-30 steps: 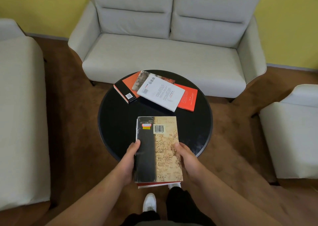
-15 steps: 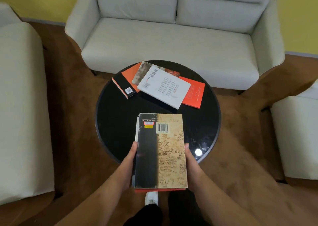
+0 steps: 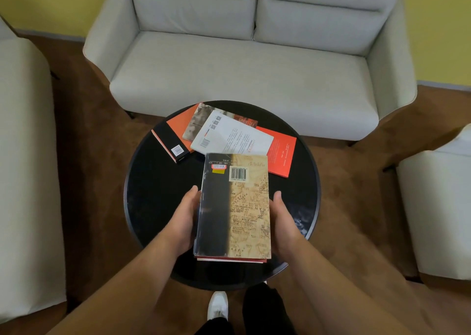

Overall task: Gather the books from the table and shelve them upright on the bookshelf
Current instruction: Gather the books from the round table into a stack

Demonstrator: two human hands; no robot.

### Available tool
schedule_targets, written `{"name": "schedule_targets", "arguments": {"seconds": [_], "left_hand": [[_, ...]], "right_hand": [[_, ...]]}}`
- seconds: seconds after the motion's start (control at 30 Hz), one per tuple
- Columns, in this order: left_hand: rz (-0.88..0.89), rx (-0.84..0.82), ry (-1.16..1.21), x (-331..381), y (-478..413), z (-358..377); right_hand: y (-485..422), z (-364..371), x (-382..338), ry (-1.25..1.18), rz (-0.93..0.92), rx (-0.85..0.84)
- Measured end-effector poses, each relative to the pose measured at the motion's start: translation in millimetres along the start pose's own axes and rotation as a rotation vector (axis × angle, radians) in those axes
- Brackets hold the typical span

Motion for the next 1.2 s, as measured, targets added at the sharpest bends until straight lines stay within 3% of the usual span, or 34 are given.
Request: {"name": "schedule_targets", "arguments": {"seconds": [0.37,0.5,0.63,1.0,1.2], "left_hand": [[0.048,0.029,0.044,-9.6,-5.0,-4.6],[0.148,0.065,-0.048,10.0,-5.0,-8.4],[0.271,0.06,-0.228,35.8,0.0,0.5],[0.229,0.056,-0.275,43.4,-2.8,2.6],[0.33,0.36,-0.254,136.7,-50.7,-16.1]], "right_hand": [[-2.7,16.2,-1.6,-0.021,0.01,-0.048],[-1.6,12.7,-18.5,0.108,-0.095,0.001],[3.3,23.4,-42.3,0.384,-0.273,-0.01],[5.4,25.4,-55.1,0.538,-0.321,-0.102],[-20.3,5.2,-126.7,0.753,-0.485,0.039]]}}
Point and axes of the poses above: each hand's wrist, its own y-axis away from the middle knuckle, its own z-axis out of the palm, x = y × z, the point moved 9 cm from there along -y, towards the middle knuckle, and after that the axes turned 3 degrees about -x, right-handed, at the moved point
